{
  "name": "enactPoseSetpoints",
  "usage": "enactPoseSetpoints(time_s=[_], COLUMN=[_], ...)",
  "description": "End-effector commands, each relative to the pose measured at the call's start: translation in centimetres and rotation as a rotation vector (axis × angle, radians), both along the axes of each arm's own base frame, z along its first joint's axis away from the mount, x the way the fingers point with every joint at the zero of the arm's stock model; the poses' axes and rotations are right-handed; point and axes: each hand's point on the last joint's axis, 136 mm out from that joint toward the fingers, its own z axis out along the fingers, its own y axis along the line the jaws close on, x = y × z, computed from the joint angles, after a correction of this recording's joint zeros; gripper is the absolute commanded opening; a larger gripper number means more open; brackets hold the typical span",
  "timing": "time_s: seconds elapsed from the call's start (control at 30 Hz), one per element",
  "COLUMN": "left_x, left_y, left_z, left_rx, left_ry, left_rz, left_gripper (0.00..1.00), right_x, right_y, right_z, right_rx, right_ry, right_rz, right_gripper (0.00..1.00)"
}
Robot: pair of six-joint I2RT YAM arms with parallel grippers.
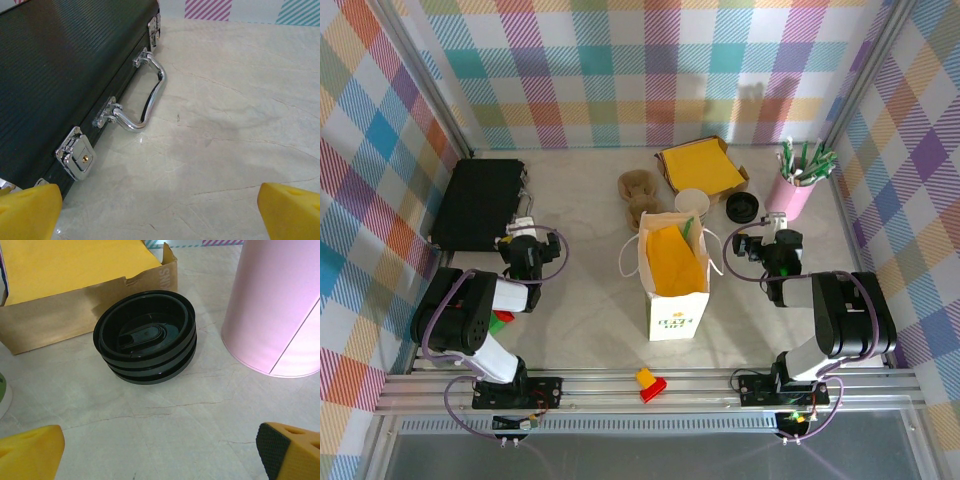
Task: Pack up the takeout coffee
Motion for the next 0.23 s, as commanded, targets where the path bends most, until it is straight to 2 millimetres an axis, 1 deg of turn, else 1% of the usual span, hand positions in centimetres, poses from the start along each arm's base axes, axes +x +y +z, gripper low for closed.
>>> enactPoseSetpoints(time_s=[0.0, 0.2], left_x=[0.14, 0.14], left_y=[-0.16, -0.17], left_z=[0.36, 0.36], left_rx=[-0.023, -0.023], left_ry=[-0.012, -0.012], left_rz=[-0.006, -0.006], left_gripper=[1.0, 1.0], right_x=[0.88, 0.79], right_y=[0.02, 0.01], right_z=[1.2, 1.14], right_rx=[0.021, 0.022], right_ry=[-0.039, -0.039], right_rz=[0.003, 0.004], right_gripper=[0.99, 0.99])
